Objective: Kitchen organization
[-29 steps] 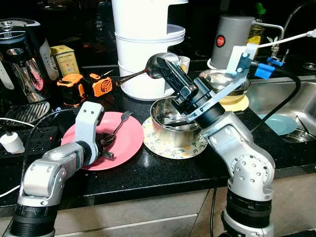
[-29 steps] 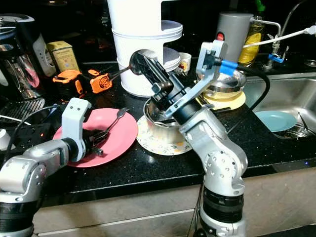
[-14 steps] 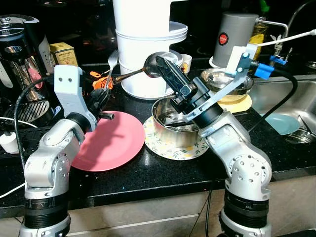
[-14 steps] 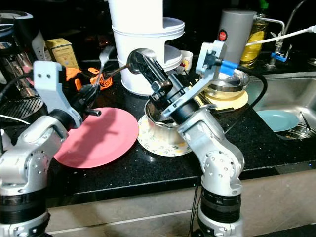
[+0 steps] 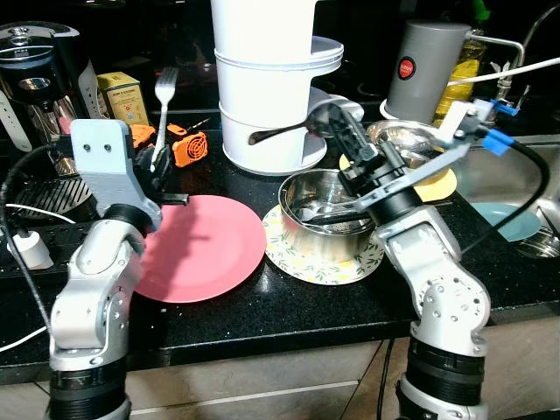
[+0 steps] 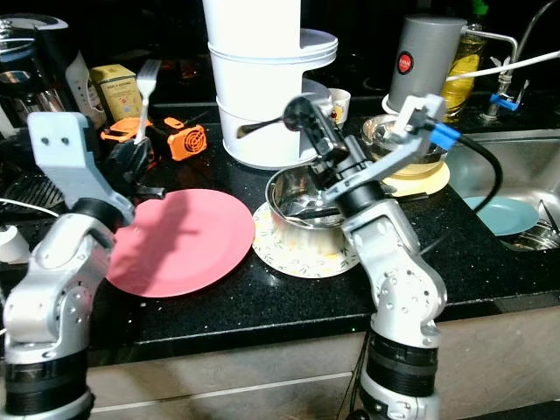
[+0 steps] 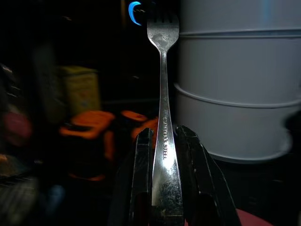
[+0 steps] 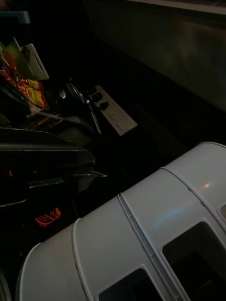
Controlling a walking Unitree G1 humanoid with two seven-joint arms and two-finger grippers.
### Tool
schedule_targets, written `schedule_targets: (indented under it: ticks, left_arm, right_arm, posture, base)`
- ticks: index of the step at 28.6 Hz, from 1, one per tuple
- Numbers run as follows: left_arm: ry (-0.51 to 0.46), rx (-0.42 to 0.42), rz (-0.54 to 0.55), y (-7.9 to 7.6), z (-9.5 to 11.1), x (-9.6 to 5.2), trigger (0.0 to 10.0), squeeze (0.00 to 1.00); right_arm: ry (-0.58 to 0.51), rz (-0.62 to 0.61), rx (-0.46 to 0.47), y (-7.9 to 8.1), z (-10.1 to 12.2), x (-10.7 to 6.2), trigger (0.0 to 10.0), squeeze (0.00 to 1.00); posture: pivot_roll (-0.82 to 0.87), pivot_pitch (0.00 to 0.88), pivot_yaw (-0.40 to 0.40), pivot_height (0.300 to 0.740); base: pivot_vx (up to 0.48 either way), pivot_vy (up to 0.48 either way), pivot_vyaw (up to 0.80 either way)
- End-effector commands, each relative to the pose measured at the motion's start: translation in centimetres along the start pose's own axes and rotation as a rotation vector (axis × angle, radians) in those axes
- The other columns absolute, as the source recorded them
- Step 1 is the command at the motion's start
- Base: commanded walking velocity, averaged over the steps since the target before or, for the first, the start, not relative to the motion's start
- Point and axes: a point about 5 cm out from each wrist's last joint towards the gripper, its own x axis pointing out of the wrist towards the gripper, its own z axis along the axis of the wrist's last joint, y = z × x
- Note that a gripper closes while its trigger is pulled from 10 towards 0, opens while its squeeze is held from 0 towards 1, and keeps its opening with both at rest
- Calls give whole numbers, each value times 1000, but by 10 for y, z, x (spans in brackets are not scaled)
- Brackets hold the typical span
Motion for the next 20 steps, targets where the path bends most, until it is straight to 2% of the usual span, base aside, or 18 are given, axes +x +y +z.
schedule_targets:
  ticks: [1,4,10,20]
  left_arm:
    - [-12,43,34,7,0,-3,10000,0]
    - [-16,54,28,6,0,-5,10000,0]
    - [-24,74,-42,-12,-3,-9,10000,0]
    - [-25,74,-81,-20,-4,-8,10000,0]
  right_arm:
    - [-10,-2,21,-3,0,-3,10000,0]
    - [-13,6,36,-3,-1,-3,10000,0]
    - [-22,52,62,3,0,-2,10000,0]
    - [-49,99,106,9,4,0,10000,0]
  posture:
    - [8,0,-5,740]
    - [8,0,-2,740]
    - [5,0,2,740]
    - [8,0,0,740]
  base:
    - [0,0,0]
    - [0,0,0]
    - [0,0,0]
    - [0,-360,0]
